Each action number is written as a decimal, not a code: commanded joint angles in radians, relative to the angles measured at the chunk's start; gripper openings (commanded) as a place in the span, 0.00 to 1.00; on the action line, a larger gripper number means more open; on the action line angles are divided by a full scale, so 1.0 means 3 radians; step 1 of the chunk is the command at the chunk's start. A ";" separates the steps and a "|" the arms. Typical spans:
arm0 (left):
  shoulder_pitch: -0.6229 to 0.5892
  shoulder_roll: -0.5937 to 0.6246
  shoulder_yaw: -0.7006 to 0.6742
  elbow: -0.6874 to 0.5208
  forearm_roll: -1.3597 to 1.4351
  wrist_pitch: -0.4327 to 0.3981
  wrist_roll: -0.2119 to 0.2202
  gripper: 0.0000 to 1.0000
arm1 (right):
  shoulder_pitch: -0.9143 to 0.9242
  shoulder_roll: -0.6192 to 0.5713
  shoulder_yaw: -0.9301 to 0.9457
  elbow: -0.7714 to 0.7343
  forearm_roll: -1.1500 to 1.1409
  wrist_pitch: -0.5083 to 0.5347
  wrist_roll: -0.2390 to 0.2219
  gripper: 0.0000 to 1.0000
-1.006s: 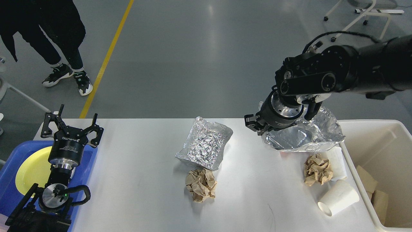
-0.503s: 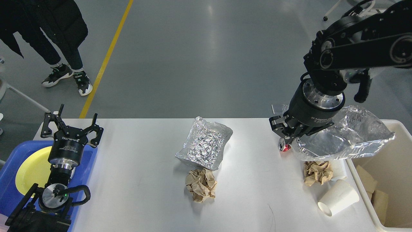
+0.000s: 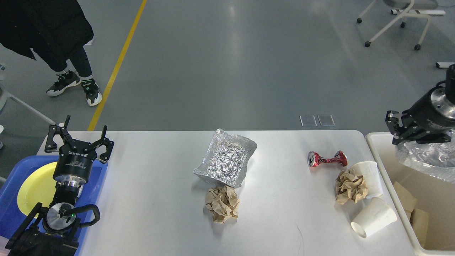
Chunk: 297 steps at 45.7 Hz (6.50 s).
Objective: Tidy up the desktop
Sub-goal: 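Lift the foil bag and carry it to the white bin, then open the right gripper inside the bin to drop the foil bag, then move the right gripper toward the crinkled silver foil packet, then lower the right gripper and grasp the crinkled foil packet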
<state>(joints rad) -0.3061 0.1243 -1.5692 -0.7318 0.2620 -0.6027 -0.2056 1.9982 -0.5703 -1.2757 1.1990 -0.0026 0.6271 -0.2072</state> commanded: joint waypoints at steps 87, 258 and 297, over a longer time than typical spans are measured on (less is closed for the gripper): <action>-0.0002 0.0000 0.0000 0.0000 0.0001 0.0000 -0.0005 0.96 | -0.4360 0.0935 0.2314 -0.3613 -0.0017 -0.2837 0.0041 1.00; -0.0002 0.0000 0.0000 0.0000 0.0001 -0.0011 0.0000 0.96 | -0.2693 0.2509 0.1961 -0.2616 0.0535 -0.0945 -0.0337 1.00; 0.0003 0.0000 0.0000 0.0000 0.0001 -0.0006 0.0000 0.96 | -0.2938 0.2504 0.2355 -0.2304 0.0326 -0.1119 -0.0025 0.94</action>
<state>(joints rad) -0.3067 0.1243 -1.5691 -0.7316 0.2623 -0.6060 -0.2055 1.1298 0.1810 -0.5745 0.5070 0.0951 0.3123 -0.2147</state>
